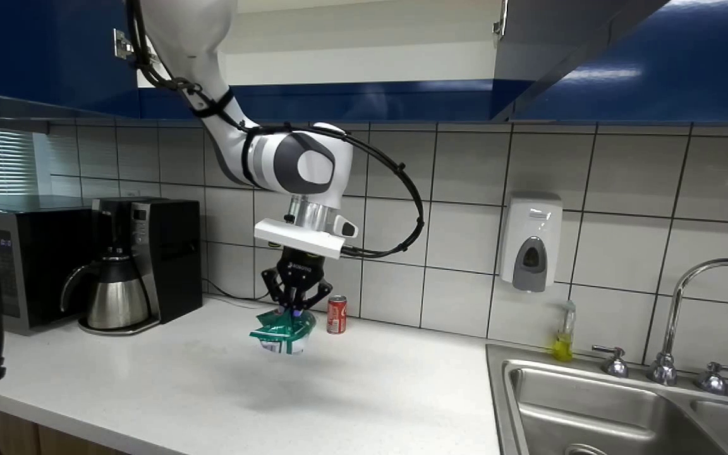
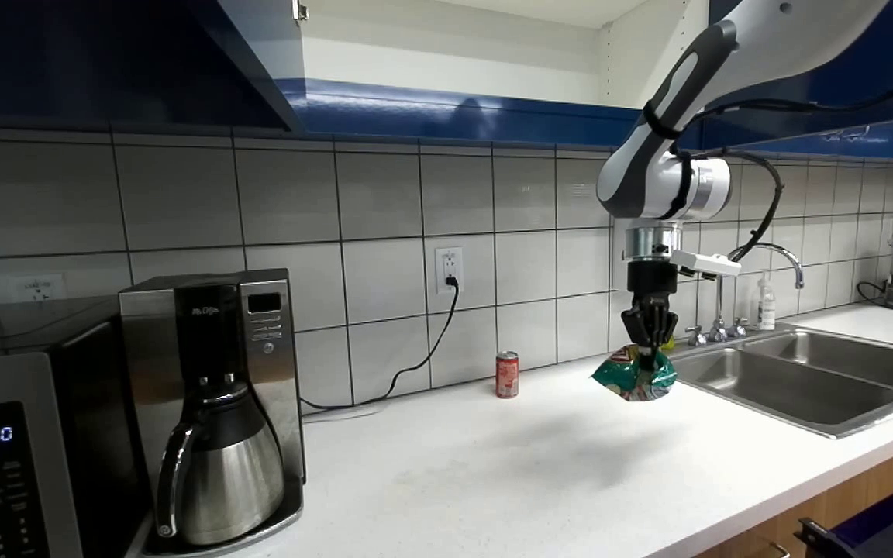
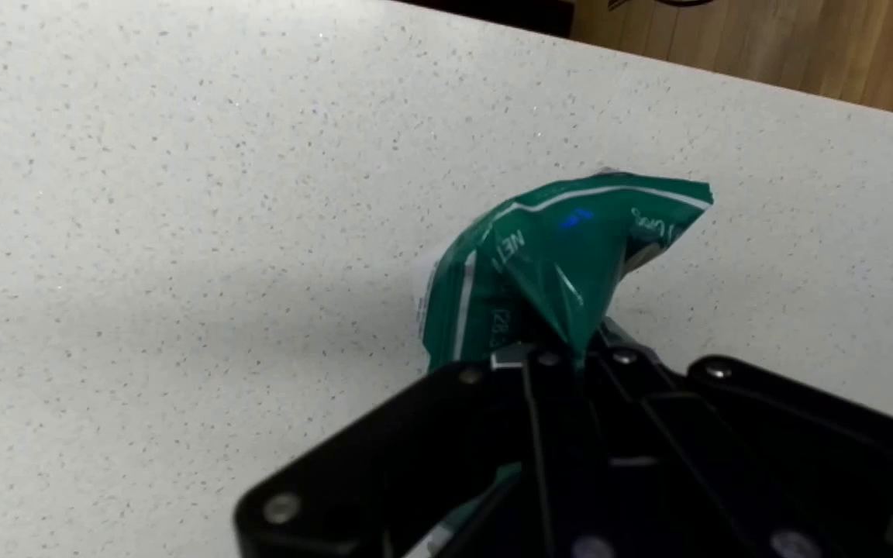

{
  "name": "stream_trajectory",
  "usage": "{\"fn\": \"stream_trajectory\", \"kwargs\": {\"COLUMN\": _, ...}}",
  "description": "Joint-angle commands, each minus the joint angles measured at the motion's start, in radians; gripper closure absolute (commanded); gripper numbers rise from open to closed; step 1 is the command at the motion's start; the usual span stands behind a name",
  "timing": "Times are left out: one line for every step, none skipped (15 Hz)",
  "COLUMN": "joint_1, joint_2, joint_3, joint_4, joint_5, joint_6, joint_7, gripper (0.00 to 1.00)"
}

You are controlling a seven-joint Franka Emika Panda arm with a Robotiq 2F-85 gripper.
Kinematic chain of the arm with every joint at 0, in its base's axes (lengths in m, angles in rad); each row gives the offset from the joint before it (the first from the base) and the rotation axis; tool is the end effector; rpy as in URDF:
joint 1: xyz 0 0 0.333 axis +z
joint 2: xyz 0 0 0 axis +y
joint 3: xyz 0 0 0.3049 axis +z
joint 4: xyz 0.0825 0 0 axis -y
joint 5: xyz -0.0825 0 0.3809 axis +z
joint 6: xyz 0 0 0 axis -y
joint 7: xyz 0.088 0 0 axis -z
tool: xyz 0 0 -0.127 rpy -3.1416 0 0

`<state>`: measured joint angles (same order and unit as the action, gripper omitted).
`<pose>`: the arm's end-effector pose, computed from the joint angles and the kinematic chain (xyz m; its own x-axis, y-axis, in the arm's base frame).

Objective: Put the green snack packet in the top cabinet

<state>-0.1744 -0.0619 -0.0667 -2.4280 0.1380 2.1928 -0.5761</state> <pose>0.4428 -0.1013 0.2882 0.9637 0.2500 -0.0936 0.2305 -0.9562 -0.1805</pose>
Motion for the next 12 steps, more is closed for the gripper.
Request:
{"fn": "stream_trajectory", "kwargs": {"joint_1": 0.037, "joint_2": -0.093, "joint_3": -0.025, "joint_4": -0.061, "joint_5": 0.013, "joint_6": -0.051, "joint_7": 0.028, "gripper": 0.99}}
{"fn": "stream_trajectory", "kwargs": {"joint_1": 0.044, "joint_2": -0.106, "joint_3": -0.029, "joint_4": -0.07, "joint_5": 0.012, "joint_6": -0.058, "joint_7": 0.032, "gripper": 0.99}}
{"fn": "stream_trajectory", "kwargs": {"joint_1": 0.05, "joint_2": -0.117, "joint_3": -0.033, "joint_4": -0.076, "joint_5": 0.013, "joint_6": -0.064, "joint_7": 0.036, "gripper": 0.99}}
{"fn": "stream_trajectory", "kwargs": {"joint_1": 0.056, "joint_2": -0.128, "joint_3": -0.035, "joint_4": -0.082, "joint_5": 0.013, "joint_6": -0.072, "joint_7": 0.04, "gripper": 0.99}}
{"fn": "stream_trajectory", "kwargs": {"joint_1": 0.062, "joint_2": -0.139, "joint_3": -0.037, "joint_4": -0.086, "joint_5": 0.012, "joint_6": -0.08, "joint_7": 0.042, "gripper": 0.99}}
{"fn": "stream_trajectory", "kwargs": {"joint_1": 0.068, "joint_2": -0.149, "joint_3": -0.04, "joint_4": -0.088, "joint_5": 0.01, "joint_6": -0.085, "joint_7": 0.045, "gripper": 0.99}}
{"fn": "stream_trajectory", "kwargs": {"joint_1": 0.072, "joint_2": -0.158, "joint_3": -0.042, "joint_4": -0.089, "joint_5": 0.009, "joint_6": -0.09, "joint_7": 0.047, "gripper": 0.99}}
{"fn": "stream_trajectory", "kwargs": {"joint_1": 0.076, "joint_2": -0.166, "joint_3": -0.043, "joint_4": -0.087, "joint_5": 0.006, "joint_6": -0.097, "joint_7": 0.052, "gripper": 0.99}}
{"fn": "stream_trajectory", "kwargs": {"joint_1": 0.08, "joint_2": -0.174, "joint_3": -0.044, "joint_4": -0.084, "joint_5": 0.003, "joint_6": -0.102, "joint_7": 0.055, "gripper": 0.99}}
{"fn": "stream_trajectory", "kwargs": {"joint_1": 0.084, "joint_2": -0.183, "joint_3": -0.044, "joint_4": -0.08, "joint_5": 0.0, "joint_6": -0.112, "joint_7": 0.058, "gripper": 0.99}}
{"fn": "stream_trajectory", "kwargs": {"joint_1": 0.087, "joint_2": -0.191, "joint_3": -0.046, "joint_4": -0.076, "joint_5": -0.003, "joint_6": -0.121, "joint_7": 0.061, "gripper": 0.99}}
{"fn": "stream_trajectory", "kwargs": {"joint_1": 0.091, "joint_2": -0.201, "joint_3": -0.047, "joint_4": -0.073, "joint_5": -0.003, "joint_6": -0.131, "joint_7": 0.063, "gripper": 0.99}}
